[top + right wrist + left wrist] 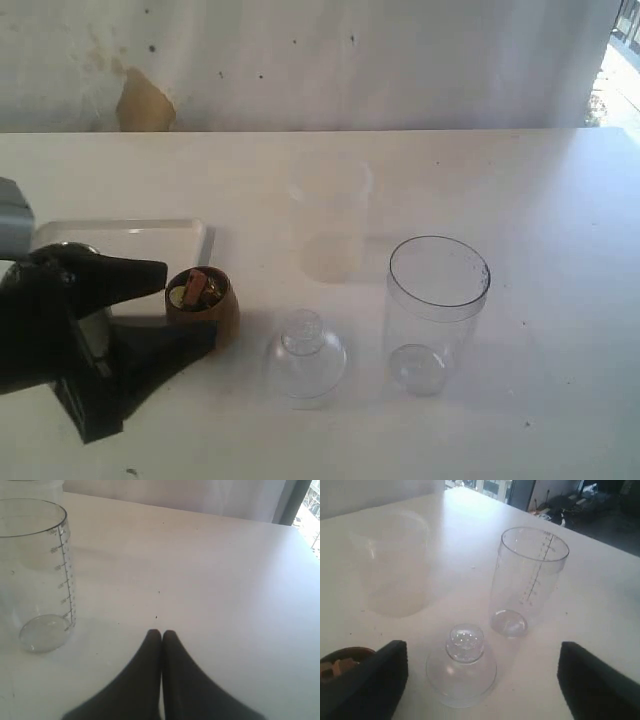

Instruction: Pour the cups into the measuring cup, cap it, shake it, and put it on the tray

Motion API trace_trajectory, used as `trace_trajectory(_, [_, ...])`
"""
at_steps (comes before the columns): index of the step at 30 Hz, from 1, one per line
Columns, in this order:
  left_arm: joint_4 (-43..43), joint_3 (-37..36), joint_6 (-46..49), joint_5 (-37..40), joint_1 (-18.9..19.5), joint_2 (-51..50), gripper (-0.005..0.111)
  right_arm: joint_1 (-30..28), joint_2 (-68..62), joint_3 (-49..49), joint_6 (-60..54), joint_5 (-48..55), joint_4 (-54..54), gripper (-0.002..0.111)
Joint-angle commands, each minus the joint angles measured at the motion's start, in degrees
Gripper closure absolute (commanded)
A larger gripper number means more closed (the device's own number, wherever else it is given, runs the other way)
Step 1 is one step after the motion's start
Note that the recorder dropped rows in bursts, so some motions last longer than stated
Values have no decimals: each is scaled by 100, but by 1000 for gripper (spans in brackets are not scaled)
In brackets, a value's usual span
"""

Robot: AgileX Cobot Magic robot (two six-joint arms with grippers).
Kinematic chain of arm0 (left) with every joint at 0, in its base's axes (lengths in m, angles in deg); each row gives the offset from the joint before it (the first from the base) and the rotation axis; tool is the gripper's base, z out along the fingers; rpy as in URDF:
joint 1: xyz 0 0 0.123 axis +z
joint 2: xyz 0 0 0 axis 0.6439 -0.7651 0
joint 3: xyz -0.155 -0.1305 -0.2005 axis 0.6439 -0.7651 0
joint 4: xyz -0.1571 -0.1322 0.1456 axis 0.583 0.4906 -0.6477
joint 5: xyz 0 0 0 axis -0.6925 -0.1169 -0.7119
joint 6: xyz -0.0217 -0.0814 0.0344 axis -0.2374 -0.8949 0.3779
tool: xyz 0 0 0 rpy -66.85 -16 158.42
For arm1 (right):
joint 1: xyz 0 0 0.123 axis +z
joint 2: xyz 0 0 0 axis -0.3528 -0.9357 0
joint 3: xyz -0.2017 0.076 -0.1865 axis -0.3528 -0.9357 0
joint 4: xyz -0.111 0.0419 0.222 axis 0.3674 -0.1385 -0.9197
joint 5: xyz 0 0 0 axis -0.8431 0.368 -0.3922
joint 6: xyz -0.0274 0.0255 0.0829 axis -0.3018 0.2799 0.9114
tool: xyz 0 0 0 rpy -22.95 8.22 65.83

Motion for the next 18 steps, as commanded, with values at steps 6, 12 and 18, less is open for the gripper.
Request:
trace_trajectory(6, [945,-17,914,167,-161,-1184,15,2,25,-7,11,-76,12,108])
trace_trajectory(12, [1253,-17,1490,-122,-161,-1712,15,2,25,-7,11,-76,12,108])
trace_trajectory(18, [1833,31,1942,-254,-161,-2011,1,2,25,-7,11,-76,12,108])
